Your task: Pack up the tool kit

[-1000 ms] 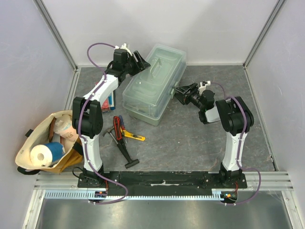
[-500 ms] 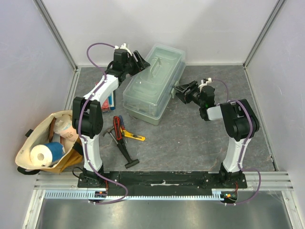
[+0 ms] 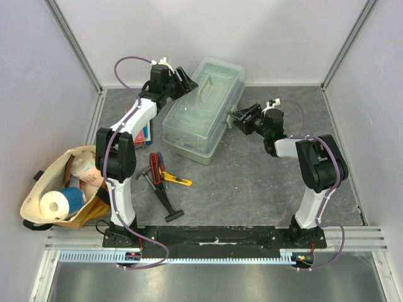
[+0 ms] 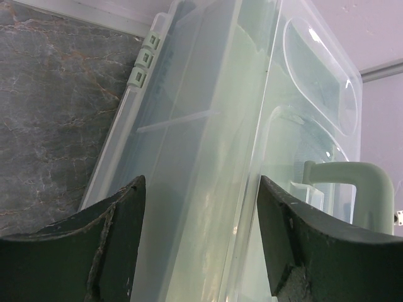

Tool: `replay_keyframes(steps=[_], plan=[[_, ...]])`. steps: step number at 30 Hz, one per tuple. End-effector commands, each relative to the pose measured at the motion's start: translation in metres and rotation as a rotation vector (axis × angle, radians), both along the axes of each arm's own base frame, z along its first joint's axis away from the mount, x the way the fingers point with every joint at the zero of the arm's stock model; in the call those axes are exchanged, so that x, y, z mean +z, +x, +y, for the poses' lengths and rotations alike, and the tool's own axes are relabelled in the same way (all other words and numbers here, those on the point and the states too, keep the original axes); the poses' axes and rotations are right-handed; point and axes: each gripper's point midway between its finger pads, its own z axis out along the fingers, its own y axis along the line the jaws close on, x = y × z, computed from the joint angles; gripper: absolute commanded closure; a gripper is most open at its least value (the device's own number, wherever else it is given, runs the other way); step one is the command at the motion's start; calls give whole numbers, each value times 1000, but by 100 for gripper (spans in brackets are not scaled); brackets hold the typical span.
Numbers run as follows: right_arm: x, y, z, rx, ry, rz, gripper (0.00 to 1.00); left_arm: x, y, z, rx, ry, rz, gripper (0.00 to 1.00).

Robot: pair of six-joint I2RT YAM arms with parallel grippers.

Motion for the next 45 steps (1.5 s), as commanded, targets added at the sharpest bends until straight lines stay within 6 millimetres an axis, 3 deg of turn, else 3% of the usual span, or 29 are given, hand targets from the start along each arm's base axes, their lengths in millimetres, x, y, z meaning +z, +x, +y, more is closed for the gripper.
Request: replay_keyframes(steps=[1,5,8,10,15,18,23,26,29,33,38,45], plan=[[91,-21,55,165,79,-286,66,-132,-129,-62,-236,80,547,34],[94,-22,44,122,133,-288,59,-132,-124,-56,-209,76,551,34],[89,-24,30,67,178,-278,48,-131,-123,-53,-197,74,551,34],[89,-26,19,24,227,-283,31,-131,-121,-50,-188,70,553,34],[83,-33,-3,-62,309,-292,2,-130,-116,-45,-170,64,553,34],[81,-36,-13,-92,329,-300,2,-130,-115,-43,-165,62,553,34],[55,-38,-35,-183,234,-219,2,-125,-111,-38,-154,61,541,34],[24,-44,-57,-266,72,-92,2,-112,-103,-30,-136,66,500,34],[-3,-52,-92,-386,-165,45,2,-93,-93,-22,-122,77,447,32],[-5,-61,-122,-454,-364,110,2,-69,-83,-23,-152,82,371,32],[7,-50,-108,-347,-422,68,2,-50,-76,-20,-160,106,317,32],[15,-35,-60,-152,-395,-5,2,-28,-76,-22,-193,115,255,32]])
